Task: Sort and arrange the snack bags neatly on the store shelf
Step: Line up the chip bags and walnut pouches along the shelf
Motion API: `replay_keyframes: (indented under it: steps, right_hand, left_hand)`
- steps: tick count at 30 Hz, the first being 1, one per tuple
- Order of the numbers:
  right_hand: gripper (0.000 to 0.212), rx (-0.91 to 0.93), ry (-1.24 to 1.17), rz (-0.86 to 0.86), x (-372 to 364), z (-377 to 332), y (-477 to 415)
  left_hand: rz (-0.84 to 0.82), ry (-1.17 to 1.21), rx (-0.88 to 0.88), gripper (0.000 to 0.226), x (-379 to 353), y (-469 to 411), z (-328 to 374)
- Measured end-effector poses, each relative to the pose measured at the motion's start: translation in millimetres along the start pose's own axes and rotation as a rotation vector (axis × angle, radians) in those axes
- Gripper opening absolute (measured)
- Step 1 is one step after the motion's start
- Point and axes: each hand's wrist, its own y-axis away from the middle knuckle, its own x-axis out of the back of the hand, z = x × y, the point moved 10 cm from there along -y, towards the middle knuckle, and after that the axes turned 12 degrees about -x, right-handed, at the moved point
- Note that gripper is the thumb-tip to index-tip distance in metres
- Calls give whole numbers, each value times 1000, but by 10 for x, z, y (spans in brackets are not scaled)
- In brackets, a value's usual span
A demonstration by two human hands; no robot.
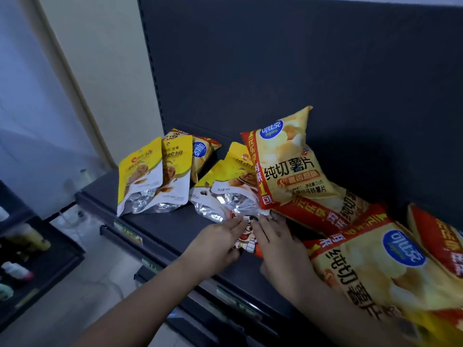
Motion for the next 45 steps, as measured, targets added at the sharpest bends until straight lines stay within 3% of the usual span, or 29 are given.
replay_keyframes:
  steps: [5,10,12,15,20,24,28,32,34,36,40,43,45]
  right_hand:
    - [86,-20,-71,181,90,23,-11]
    - [61,-1,-126,331,422,-10,153]
    - [56,5,-115,374,560,-69,233]
    - [45,1,-112,411,708,-128,328]
    - [61,-25,-130,387,888,-45,474]
    - [55,-73,-160,433,1148,89,625]
    - [45,-120,-156,496,1446,285,783]
    - [42,-156,-238,513,1727,484,924]
    - [39,-183,-290,519,1885,584,991]
    - [37,-199,-303,540,2044,648,1065]
    - [29,-197,-240,629,2309,708,1270]
    - [27,-182,-99,821,2535,738,1510]
    - [23,-90,24,931,2569,673,1652]
  left_hand:
    - [181,195,-37,63,158,49,-62]
    - [408,1116,208,56,56,257,-296]
    - [447,1322,316,52,5,255,-304]
    - [477,1371,404,81,45,230,-259]
    - [435,1537,473,40,41,237,-201]
    - [434,1485,436,19,275,269,-27]
    - [405,1561,372,39,425,215,230]
    - [445,1643,423,18,514,222,432]
    - [455,1621,447,32,545,223,486]
    - [385,1594,419,59,563,180,565]
    - [63,1464,248,86,618,33,879]
    - [-157,1502,142,97,645,-64,1202]
    - [-187,1697,71,90,770,-155,1445]
